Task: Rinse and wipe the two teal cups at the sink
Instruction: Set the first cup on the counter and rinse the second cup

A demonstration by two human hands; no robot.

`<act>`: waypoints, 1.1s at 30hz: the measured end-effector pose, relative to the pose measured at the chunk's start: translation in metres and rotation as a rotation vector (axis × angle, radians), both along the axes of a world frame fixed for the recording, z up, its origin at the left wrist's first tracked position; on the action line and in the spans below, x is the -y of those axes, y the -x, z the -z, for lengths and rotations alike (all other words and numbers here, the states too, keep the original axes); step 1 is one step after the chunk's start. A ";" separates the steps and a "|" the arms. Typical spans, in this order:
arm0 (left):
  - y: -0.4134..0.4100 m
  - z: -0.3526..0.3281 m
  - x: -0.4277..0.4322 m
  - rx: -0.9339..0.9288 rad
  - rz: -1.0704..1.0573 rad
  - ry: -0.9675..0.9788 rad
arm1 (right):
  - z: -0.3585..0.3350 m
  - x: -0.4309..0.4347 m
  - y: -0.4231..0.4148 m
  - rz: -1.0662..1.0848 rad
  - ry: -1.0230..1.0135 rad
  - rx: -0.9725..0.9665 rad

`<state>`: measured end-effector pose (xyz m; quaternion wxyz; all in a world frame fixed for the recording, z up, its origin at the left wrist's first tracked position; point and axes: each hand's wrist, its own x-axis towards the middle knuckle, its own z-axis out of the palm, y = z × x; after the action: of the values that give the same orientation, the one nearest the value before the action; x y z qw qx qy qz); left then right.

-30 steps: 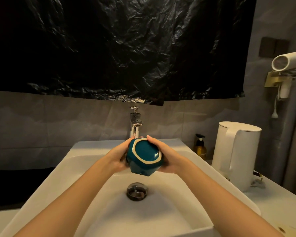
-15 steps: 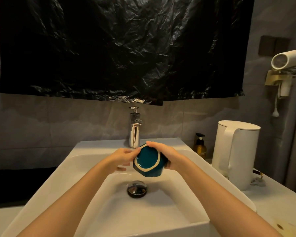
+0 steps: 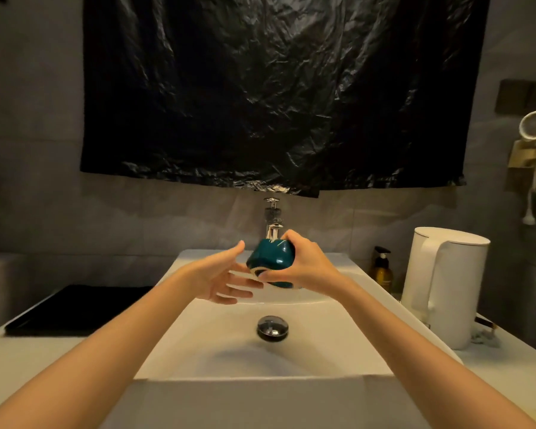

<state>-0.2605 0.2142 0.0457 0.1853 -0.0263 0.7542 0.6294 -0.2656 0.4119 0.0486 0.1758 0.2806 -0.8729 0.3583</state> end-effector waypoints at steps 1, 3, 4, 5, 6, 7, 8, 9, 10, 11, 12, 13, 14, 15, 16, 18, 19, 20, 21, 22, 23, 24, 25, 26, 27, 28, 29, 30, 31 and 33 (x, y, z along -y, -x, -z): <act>-0.008 -0.004 0.004 0.006 -0.011 -0.024 | -0.003 0.005 -0.007 -0.050 -0.027 -0.083; -0.024 -0.014 0.012 0.000 -0.037 -0.065 | -0.007 0.017 -0.020 -0.105 -0.134 -0.287; -0.033 -0.019 0.017 -0.009 -0.043 -0.071 | -0.009 0.022 -0.026 -0.113 -0.196 -0.386; -0.042 -0.024 0.022 -0.017 -0.052 -0.067 | -0.012 0.027 -0.033 -0.122 -0.249 -0.465; -0.054 -0.028 0.030 -0.027 -0.075 -0.053 | -0.014 0.035 -0.042 -0.141 -0.283 -0.524; -0.062 -0.031 0.036 -0.035 -0.096 -0.049 | -0.016 0.040 -0.048 -0.153 -0.302 -0.563; -0.069 -0.034 0.040 -0.042 -0.127 -0.057 | -0.018 0.044 -0.052 -0.160 -0.315 -0.592; -0.079 -0.036 0.046 -0.056 -0.169 -0.074 | -0.019 0.051 -0.059 -0.170 -0.325 -0.620; -0.088 -0.037 0.054 -0.074 -0.217 -0.092 | -0.019 0.060 -0.065 -0.179 -0.337 -0.642; -0.097 -0.036 0.061 -0.090 -0.261 -0.110 | -0.019 0.069 -0.071 -0.189 -0.353 -0.660; -0.106 -0.035 0.068 -0.103 -0.305 -0.115 | -0.017 0.080 -0.077 -0.202 -0.370 -0.676; -0.113 -0.033 0.077 -0.116 -0.348 -0.113 | -0.015 0.091 -0.083 -0.216 -0.387 -0.691; -0.121 -0.031 0.086 -0.129 -0.391 -0.106 | -0.013 0.103 -0.089 -0.231 -0.403 -0.701; -0.129 -0.029 0.095 -0.140 -0.428 -0.101 | -0.010 0.115 -0.094 -0.242 -0.419 -0.701; -0.138 -0.027 0.104 -0.149 -0.461 -0.097 | -0.008 0.126 -0.100 -0.252 -0.431 -0.702; -0.155 -0.022 0.123 -0.165 -0.513 -0.097 | -0.004 0.149 -0.110 -0.277 -0.430 -0.714; -0.163 -0.019 0.133 -0.177 -0.533 -0.087 | -0.001 0.160 -0.115 -0.293 -0.425 -0.718; -0.171 -0.016 0.142 -0.192 -0.557 -0.070 | 0.003 0.170 -0.120 -0.314 -0.424 -0.716; -0.177 -0.013 0.152 -0.209 -0.585 -0.050 | 0.007 0.180 -0.125 -0.337 -0.425 -0.710; -0.183 -0.010 0.161 -0.223 -0.614 -0.022 | 0.012 0.190 -0.130 -0.359 -0.428 -0.701; -0.188 -0.006 0.171 -0.232 -0.638 0.012 | 0.017 0.199 -0.134 -0.379 -0.435 -0.697; -0.192 -0.001 0.180 -0.235 -0.653 0.056 | 0.023 0.207 -0.138 -0.399 -0.442 -0.695; -0.196 0.005 0.189 -0.231 -0.661 0.100 | 0.029 0.215 -0.141 -0.419 -0.447 -0.695; -0.199 0.012 0.197 -0.220 -0.662 0.135 | 0.036 0.222 -0.144 -0.433 -0.447 -0.695; -0.202 0.018 0.205 -0.206 -0.658 0.159 | 0.044 0.229 -0.147 -0.437 -0.447 -0.694; -0.205 0.025 0.212 -0.190 -0.654 0.175 | 0.053 0.237 -0.148 -0.432 -0.449 -0.692; -0.206 0.031 0.218 -0.173 -0.649 0.181 | 0.062 0.244 -0.150 -0.425 -0.449 -0.689; -0.207 0.037 0.224 -0.156 -0.636 0.175 | 0.071 0.251 -0.151 -0.417 -0.447 -0.687; -0.207 0.043 0.229 -0.136 -0.613 0.159 | 0.079 0.257 -0.152 -0.409 -0.444 -0.683; -0.204 0.056 0.240 -0.099 -0.565 0.151 | 0.094 0.269 -0.152 -0.406 -0.449 -0.663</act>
<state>-0.0564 -0.0256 -0.0104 -0.0365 -0.2183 0.7697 0.5988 -0.1140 0.1433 -0.0453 0.3069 0.5770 -0.7529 0.0778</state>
